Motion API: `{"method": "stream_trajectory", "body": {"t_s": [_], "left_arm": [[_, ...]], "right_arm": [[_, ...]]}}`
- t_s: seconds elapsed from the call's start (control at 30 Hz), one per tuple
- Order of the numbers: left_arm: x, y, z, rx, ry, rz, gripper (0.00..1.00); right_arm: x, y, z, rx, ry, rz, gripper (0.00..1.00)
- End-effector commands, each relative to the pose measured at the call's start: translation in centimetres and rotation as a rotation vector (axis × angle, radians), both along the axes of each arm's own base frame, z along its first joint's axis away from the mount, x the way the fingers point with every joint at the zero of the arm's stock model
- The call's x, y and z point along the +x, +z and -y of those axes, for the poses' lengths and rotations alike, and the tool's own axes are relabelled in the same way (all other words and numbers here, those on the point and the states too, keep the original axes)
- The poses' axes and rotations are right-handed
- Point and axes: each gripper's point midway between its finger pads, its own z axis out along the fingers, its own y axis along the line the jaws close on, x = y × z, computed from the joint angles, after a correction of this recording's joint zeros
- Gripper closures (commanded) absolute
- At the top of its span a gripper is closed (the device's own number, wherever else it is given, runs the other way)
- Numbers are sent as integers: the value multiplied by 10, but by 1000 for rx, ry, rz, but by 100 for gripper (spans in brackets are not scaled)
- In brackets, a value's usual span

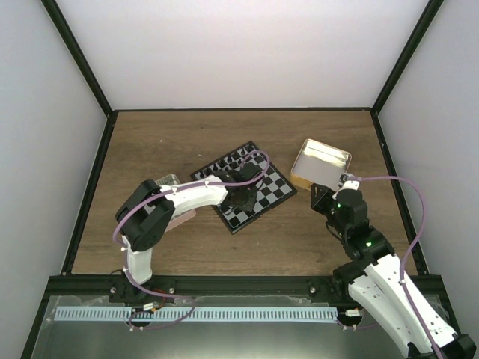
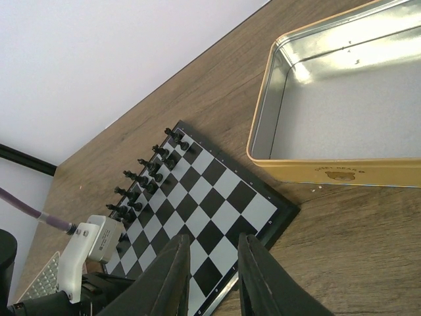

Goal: Set up the chess pieces on the board
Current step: Move the chess piece to the chessboard.

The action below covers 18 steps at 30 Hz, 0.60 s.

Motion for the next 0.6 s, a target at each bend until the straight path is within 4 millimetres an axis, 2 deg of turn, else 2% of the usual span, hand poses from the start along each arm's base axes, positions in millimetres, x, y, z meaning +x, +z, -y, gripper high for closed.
{"method": "stream_trajectory", "body": {"t_s": [0.0,0.3,0.57], "left_arm": [[-6,8,7,-28,-41,-11,89],[-27,4,15,-30,-118,-57,89],[-29,1,13,-9,-116,-57,88]], "right_arm": [[-1,0,2,4,-14,3,78],[-1,-2,2,7,-14,-2,78],[-1,-3,2,8,-13,-5,78]]}}
